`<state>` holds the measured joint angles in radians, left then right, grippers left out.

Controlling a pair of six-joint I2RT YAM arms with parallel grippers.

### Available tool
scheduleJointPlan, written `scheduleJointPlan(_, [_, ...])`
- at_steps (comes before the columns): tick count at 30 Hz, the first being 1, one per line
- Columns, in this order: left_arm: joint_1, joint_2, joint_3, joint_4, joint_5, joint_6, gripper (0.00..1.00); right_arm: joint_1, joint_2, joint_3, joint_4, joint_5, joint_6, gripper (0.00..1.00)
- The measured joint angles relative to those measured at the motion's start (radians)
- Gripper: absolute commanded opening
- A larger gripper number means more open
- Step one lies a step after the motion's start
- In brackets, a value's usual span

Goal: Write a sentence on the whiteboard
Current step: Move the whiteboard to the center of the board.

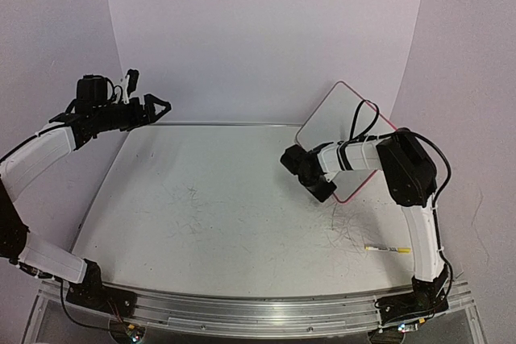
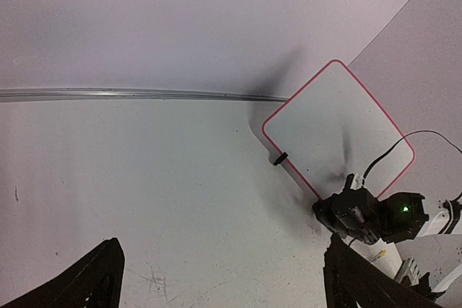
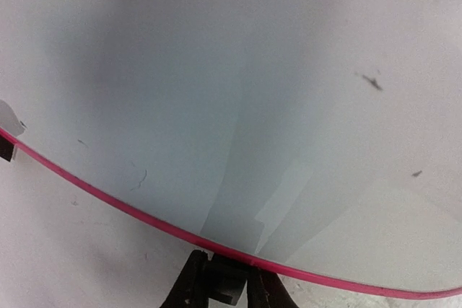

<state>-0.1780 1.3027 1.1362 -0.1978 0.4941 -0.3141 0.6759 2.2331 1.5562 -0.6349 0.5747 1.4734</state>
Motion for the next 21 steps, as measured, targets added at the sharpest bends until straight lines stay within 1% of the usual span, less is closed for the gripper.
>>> scheduleJointPlan(2, [0.000, 0.001, 0.000, 0.000, 0.000, 0.000, 0.97, -0.001, -0.025, -0.049, 0.059, 0.000, -0.075, 0.00])
scheduleJointPlan(12, [0.000, 0.027, -0.008, 0.007, 0.000, 0.000, 0.97, 0.005, -0.155, -0.314, 0.385, -0.025, -0.417, 0.00])
scheduleJointPlan(17, [0.000, 0.041, -0.015, 0.007, -0.001, 0.001, 0.97, 0.013, -0.227, -0.463, 0.580, -0.077, -0.676, 0.00])
scheduleJointPlan(21, [0.000, 0.043, -0.020, 0.008, -0.011, 0.002, 0.97, 0.032, -0.291, -0.601, 0.772, -0.179, -0.920, 0.00])
